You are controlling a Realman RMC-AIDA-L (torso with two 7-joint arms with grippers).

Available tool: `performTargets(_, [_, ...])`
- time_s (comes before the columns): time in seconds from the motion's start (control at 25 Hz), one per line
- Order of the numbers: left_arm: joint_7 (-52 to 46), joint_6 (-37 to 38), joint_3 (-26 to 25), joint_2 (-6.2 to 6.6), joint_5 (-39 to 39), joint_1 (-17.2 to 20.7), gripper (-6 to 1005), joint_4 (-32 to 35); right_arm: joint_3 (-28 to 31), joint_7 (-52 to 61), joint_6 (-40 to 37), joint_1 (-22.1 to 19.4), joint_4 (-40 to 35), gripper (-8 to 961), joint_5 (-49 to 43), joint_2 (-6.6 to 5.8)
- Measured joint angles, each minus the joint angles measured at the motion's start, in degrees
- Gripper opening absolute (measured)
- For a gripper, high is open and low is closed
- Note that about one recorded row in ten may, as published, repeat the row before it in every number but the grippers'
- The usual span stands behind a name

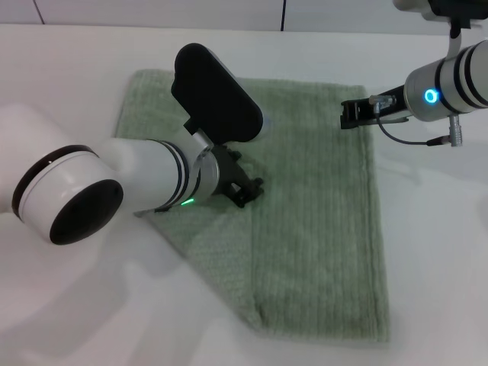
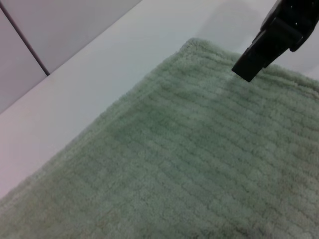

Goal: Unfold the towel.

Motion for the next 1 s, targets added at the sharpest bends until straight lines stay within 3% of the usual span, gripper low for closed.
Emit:
performTargets(0.12, [0.0, -0.3, 0.0, 0.02, 0.0, -0.2, 562, 0.1, 0.0, 0.0, -0.1, 0.0, -0.1, -1, 0.0, 0.00])
performTargets(0.36, [-0.9, -6.0, -0.1, 0.00, 0.4, -1.5, 326, -2.5, 0.0, 0.0, -0.2, -0.1, -0.2, -1, 0.0, 0.00])
performTargets(0.64, [-2.5, -11.2, -0.3, 0.10, 2.3, 0.7, 80, -9.7, 0.0, 0.0, -0.6, -0.1, -1.1, -1, 0.0, 0.00])
performTargets(1.0, [-2.3, -20.5, -0.4, 0.45, 2.8, 2.8, 48, -19.6, 0.0, -0.1, -1.1, 0.0, -2.4, -1, 0.0, 0.00])
